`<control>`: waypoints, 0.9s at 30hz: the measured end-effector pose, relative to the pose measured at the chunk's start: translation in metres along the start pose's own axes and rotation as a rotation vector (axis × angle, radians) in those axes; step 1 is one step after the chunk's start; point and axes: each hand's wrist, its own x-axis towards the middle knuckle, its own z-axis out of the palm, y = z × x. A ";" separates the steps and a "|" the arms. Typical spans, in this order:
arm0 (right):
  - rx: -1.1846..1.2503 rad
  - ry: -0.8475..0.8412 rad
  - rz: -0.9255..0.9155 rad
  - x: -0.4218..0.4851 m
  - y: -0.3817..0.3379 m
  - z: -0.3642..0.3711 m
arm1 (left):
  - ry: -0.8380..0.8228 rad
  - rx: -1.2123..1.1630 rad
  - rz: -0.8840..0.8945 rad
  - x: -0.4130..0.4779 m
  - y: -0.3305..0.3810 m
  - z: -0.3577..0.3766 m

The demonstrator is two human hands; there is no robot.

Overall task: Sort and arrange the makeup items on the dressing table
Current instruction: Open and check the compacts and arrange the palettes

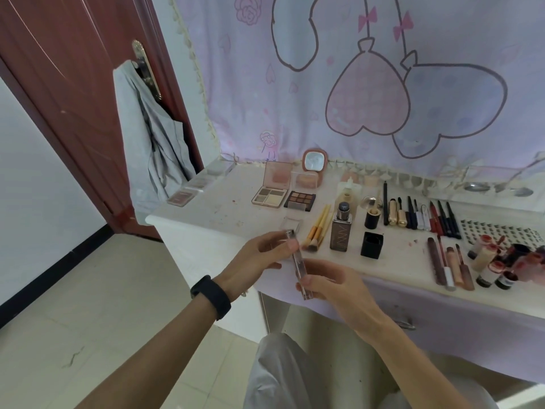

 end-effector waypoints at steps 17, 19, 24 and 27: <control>0.443 -0.078 0.216 0.023 -0.004 0.010 | 0.033 0.702 0.466 -0.014 -0.007 -0.003; 0.426 -0.108 0.198 0.024 0.000 0.009 | 0.012 0.689 0.462 -0.016 -0.008 -0.005; 0.301 -0.095 0.127 0.021 0.008 0.007 | -0.039 0.141 0.071 -0.017 -0.004 -0.022; 0.094 -0.062 0.082 0.016 0.007 0.008 | -0.069 -0.095 -0.226 -0.012 0.000 -0.029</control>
